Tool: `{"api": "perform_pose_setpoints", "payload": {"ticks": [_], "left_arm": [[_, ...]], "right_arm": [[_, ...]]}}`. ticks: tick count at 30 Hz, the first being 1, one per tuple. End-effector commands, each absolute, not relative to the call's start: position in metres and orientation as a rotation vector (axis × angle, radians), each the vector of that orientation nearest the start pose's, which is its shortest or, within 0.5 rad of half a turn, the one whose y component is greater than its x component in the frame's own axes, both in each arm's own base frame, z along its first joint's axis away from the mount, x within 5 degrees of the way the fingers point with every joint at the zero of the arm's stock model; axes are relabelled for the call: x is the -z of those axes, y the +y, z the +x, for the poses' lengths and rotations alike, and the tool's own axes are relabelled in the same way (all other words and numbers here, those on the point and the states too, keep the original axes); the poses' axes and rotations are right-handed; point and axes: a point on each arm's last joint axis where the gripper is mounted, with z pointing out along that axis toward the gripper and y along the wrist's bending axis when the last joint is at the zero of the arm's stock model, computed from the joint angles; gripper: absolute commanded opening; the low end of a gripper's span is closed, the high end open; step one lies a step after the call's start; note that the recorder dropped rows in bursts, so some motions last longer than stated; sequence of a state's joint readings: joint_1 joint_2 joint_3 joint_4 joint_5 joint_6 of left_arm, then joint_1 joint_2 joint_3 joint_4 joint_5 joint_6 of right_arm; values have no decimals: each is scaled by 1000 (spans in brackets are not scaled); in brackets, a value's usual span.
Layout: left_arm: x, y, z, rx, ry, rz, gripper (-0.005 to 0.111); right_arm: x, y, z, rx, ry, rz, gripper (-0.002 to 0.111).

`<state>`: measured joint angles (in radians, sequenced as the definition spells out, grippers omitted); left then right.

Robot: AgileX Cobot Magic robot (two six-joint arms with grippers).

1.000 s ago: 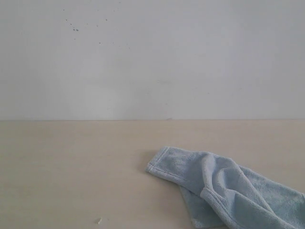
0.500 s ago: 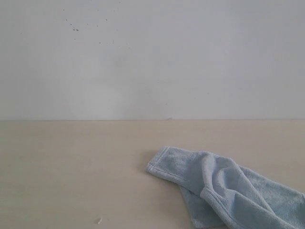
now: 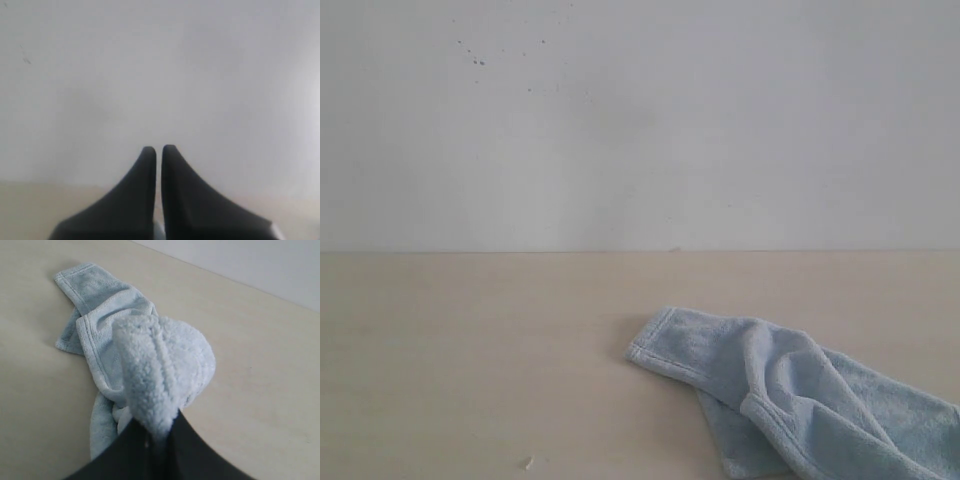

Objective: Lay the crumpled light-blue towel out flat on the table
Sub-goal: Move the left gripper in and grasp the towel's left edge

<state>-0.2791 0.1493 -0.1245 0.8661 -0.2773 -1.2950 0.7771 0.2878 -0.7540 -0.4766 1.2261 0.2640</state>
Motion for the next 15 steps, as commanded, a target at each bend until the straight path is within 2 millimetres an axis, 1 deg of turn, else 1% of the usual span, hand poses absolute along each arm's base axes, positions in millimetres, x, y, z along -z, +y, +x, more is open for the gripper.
{"api": "perform_pose_setpoints", "payload": {"ticks": [1,3,4,5,6,7,8,9,10,11,12,13,14,15], "left_arm": [[-258,-60,80,774,1578,300,4],[-262,-68,96,796,1642,324,4],[-264,-73,110,782,1688,355,4],[-268,-82,132,766,1740,404,4],[-269,-87,146,760,1762,438,4],[-268,-99,173,734,1795,543,4],[-268,-105,187,732,1807,583,4],[-268,-116,214,703,1826,654,4],[-263,-122,229,671,1849,687,5],[-252,-134,252,644,1874,749,14],[-245,-140,264,638,1887,778,22],[-228,-152,286,660,1930,796,37],[-216,-164,308,677,1954,792,51],[-208,-170,318,694,1974,778,55]], "right_arm": [[-345,-24,32,-15,2062,-481,0],[-345,-24,32,-15,2062,-481,0],[-345,-24,32,-15,2062,-481,0],[-345,-24,32,-15,2062,-481,0],[-345,-24,32,-15,2062,-481,0],[-345,-24,32,-15,2062,-481,0],[-345,-24,32,-15,2062,-481,0],[-345,-24,32,-15,2062,-481,0],[-345,-24,32,-15,2062,-481,0],[-345,-24,32,-15,2062,-481,0],[-345,-24,32,-15,2062,-481,0],[-345,-24,32,-15,2062,-481,0],[-345,-24,32,-15,2062,-481,0],[-345,-24,32,-18,2063,-475,0]]}}
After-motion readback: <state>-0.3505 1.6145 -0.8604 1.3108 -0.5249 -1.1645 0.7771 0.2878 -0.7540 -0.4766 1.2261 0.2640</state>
